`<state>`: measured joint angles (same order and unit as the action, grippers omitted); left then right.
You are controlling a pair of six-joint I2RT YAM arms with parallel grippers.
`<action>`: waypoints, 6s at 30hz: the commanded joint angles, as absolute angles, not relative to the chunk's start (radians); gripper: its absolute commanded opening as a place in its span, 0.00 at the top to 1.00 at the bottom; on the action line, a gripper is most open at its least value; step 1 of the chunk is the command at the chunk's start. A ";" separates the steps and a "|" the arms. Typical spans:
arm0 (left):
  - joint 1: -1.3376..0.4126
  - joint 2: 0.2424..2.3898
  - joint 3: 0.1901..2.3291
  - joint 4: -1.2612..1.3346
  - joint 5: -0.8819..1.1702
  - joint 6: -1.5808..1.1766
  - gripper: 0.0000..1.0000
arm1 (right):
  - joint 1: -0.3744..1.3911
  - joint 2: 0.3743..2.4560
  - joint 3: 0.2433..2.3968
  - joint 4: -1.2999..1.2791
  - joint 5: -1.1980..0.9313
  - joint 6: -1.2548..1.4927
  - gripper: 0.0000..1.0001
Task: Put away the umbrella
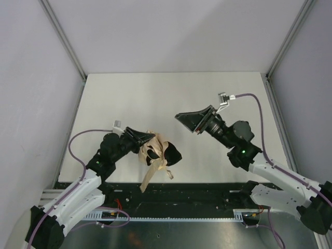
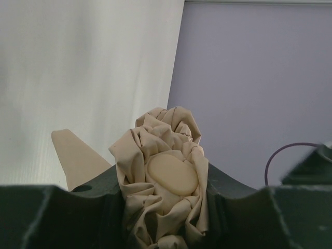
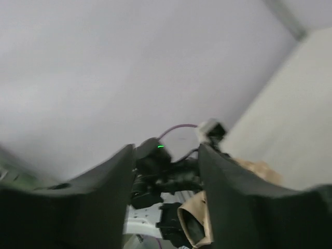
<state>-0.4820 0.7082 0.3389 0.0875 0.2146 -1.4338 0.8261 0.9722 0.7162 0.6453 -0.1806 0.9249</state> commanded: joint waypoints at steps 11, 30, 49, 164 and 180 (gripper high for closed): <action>-0.420 0.809 0.636 0.287 0.289 -1.435 1.00 | 0.684 0.842 0.514 0.039 -0.205 1.471 0.11; -0.412 0.880 0.705 0.407 0.278 -1.533 1.00 | 1.069 1.236 0.435 0.813 0.076 2.017 0.21; -0.414 0.871 0.700 0.469 0.304 -1.601 1.00 | 1.134 1.471 0.487 1.042 0.125 2.080 0.42; -0.561 1.751 1.213 -0.984 0.012 -0.934 1.00 | 1.333 1.863 1.180 -0.191 0.243 -0.368 1.00; -0.550 1.821 1.238 -0.991 -0.032 -0.891 1.00 | 1.252 1.980 1.169 -0.155 -0.056 -0.195 0.80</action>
<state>-0.5594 1.8168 1.2068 -0.9192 -0.0219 -0.9379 1.2785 1.9316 1.1934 -0.0883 0.0334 -0.2581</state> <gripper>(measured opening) 0.404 0.163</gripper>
